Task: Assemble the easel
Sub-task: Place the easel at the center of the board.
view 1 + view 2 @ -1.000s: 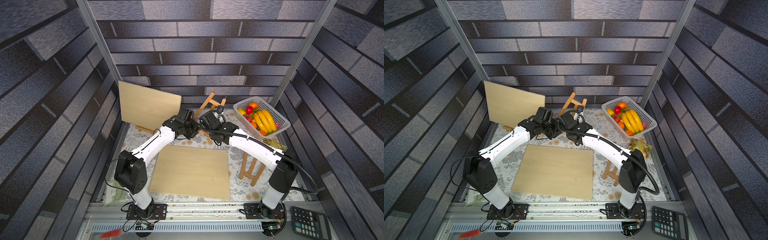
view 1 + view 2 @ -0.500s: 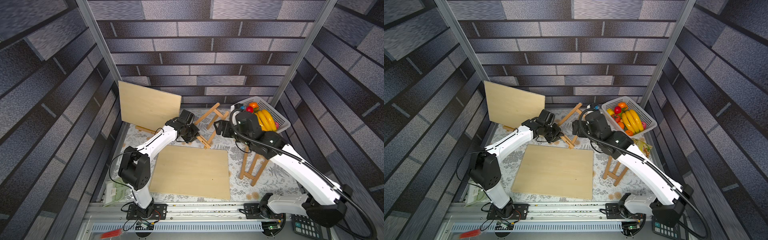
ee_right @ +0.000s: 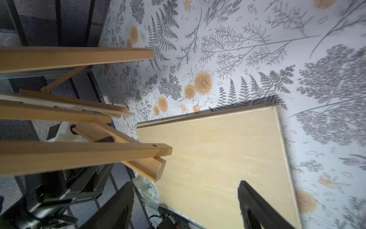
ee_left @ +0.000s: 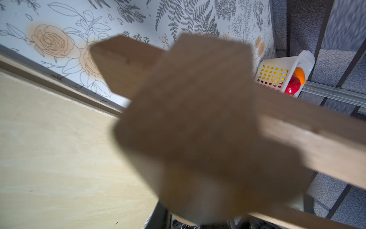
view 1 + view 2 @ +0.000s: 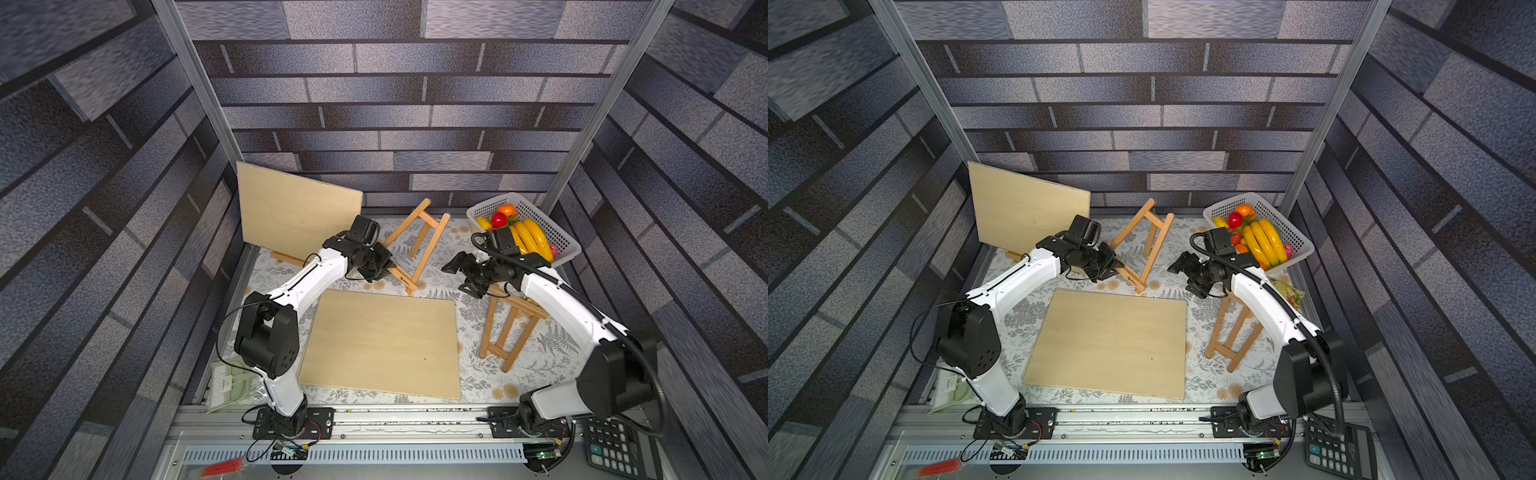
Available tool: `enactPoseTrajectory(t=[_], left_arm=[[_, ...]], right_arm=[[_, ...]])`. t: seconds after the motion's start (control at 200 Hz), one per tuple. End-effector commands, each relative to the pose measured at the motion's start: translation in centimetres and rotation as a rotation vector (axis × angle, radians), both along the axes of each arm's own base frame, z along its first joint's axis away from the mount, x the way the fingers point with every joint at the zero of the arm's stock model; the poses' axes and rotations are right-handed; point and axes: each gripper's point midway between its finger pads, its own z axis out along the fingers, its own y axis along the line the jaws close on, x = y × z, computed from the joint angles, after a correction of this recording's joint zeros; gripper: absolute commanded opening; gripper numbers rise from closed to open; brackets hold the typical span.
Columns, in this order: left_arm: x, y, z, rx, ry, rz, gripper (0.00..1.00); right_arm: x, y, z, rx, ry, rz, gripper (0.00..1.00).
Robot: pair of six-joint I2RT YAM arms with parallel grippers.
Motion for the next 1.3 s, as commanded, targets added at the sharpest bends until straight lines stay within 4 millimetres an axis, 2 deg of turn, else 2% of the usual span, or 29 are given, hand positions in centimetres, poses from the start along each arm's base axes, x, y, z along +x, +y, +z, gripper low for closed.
enactPoseTrajectory(t=[0.0, 0.145, 0.256, 0.416, 0.566, 0.581, 0.621, 0.812, 0.932, 1.112, 1.298], left_arm=[[1.7, -1.8, 4.0, -0.104, -0.112, -0.028, 0.0], [2.1, -2.6, 4.7, -0.145, -0.133, -0.033, 0.0], [2.1, -2.9, 5.0, -0.158, -0.136, -0.035, 0.0], [2.5, -3.2, 4.5, -0.163, -0.135, -0.04, 0.0], [3.4, -3.8, 3.9, -0.173, -0.15, -0.033, 0.0], [3.5, -3.9, 3.8, -0.175, -0.154, -0.032, 0.0], [3.9, -4.0, 3.6, -0.175, -0.167, -0.033, 0.0], [6.0, -4.5, 1.9, -0.194, -0.214, 0.001, 0.0], [7.7, -4.9, 1.0, -0.203, -0.261, 0.026, 0.0], [9.8, -5.5, -1.6, -0.208, -0.273, 0.059, 0.0], [10.7, -5.8, -4.6, -0.198, -0.254, 0.078, 0.0]], right_arm=[[2.2, 2.7, 2.1, 0.221, -0.006, 0.015, 0.82], [5.5, 5.0, 1.3, 0.362, 0.008, 0.021, 0.81], [7.9, 5.4, 0.4, 0.398, 0.012, 0.003, 0.8], [10.7, 7.0, 0.2, 0.475, 0.014, 0.037, 0.79], [13.5, 6.7, -0.6, 0.441, -0.002, 0.026, 0.79], [14.0, 6.7, -2.0, 0.433, 0.02, 0.019, 0.79], [14.9, 6.6, -2.6, 0.427, 0.02, 0.012, 0.79], [19.0, 5.4, -3.8, 0.374, -0.016, 0.006, 0.78], [20.2, 4.8, -5.0, 0.357, -0.017, 0.028, 0.78], [20.8, 3.4, -7.0, 0.303, -0.017, 0.068, 0.78], [21.3, 3.0, -8.8, 0.279, -0.008, 0.099, 0.78]])
